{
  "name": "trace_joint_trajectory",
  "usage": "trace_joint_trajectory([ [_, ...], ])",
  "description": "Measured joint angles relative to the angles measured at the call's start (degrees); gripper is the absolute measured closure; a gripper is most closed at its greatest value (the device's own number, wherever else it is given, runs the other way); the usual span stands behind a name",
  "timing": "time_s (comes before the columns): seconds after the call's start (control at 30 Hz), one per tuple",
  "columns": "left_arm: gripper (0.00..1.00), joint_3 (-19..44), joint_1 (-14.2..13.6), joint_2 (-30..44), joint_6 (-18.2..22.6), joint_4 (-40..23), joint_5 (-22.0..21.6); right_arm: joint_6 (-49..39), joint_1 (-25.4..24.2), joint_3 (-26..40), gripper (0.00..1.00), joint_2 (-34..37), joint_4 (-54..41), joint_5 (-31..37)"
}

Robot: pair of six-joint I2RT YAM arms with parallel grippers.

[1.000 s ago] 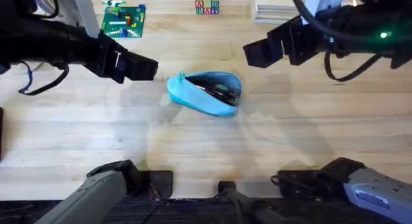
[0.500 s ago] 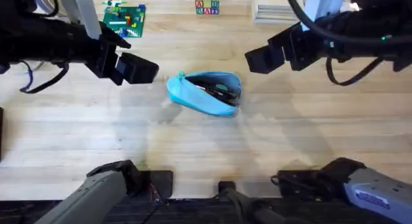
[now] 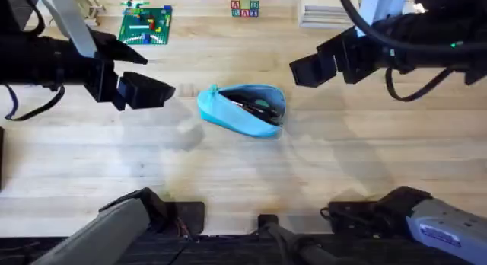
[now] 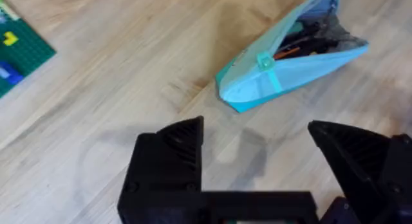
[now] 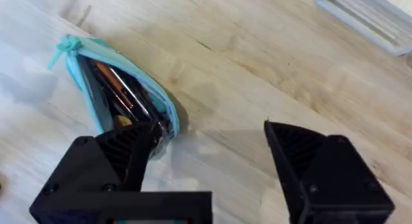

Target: Unzip the bag, pick up the pens from the table one at a time and place them inside, then zip the bag closed.

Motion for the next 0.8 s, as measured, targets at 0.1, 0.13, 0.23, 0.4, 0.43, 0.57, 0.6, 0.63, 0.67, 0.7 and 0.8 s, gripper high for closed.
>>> trace_joint_trajectory([
  [0.1,0.009,0.0,2.57,2.73,5.44,-3.2,2.37,0.0,0.0,0.0,0.003,0.0,0.02,0.0],
  [0.13,0.009,0.0,3.38,3.84,7.6,-4.33,3.2,-0.01,0.0,0.0,0.003,-0.02,0.02,0.0],
  [0.23,0.009,0.0,5.27,6.97,14.09,-7.63,5.06,0.02,0.0,0.0,0.003,-0.02,0.02,0.0],
  [0.4,0.009,0.0,7.23,11.6,23.73,-11.16,6.55,0.01,0.0,0.0,0.003,0.0,0.02,0.0],
  [0.43,0.009,0.0,7.52,12.39,25.24,-11.4,6.74,-0.01,0.0,0.0,0.003,-0.02,0.02,0.0],
  [0.57,0.009,0.0,8.78,15.3,30.92,-12.3,7.19,0.7,0.0,0.0,0.003,-0.02,0.02,0.0],
  [0.6,0.009,0.0,9.04,15.99,32.17,-12.42,7.21,1.45,0.0,0.0,0.003,0.0,0.02,0.0],
  [0.63,0.009,0.0,9.24,16.62,33.34,-12.42,7.26,2.19,0.0,0.0,0.003,0.01,0.02,0.0],
  [0.67,0.01,0.0,9.37,17.33,34.62,-12.35,7.4,3.06,0.0,0.0,0.003,0.0,0.02,0.0],
  [0.7,0.006,0.0,9.43,17.91,35.74,-12.15,7.58,3.71,0.0,0.0,0.003,-0.02,0.02,0.0],
  [0.8,0.007,0.0,9.46,19.12,38.14,-8.78,8.75,5.65,0.0,0.0,0.003,-0.02,0.02,0.02],
])
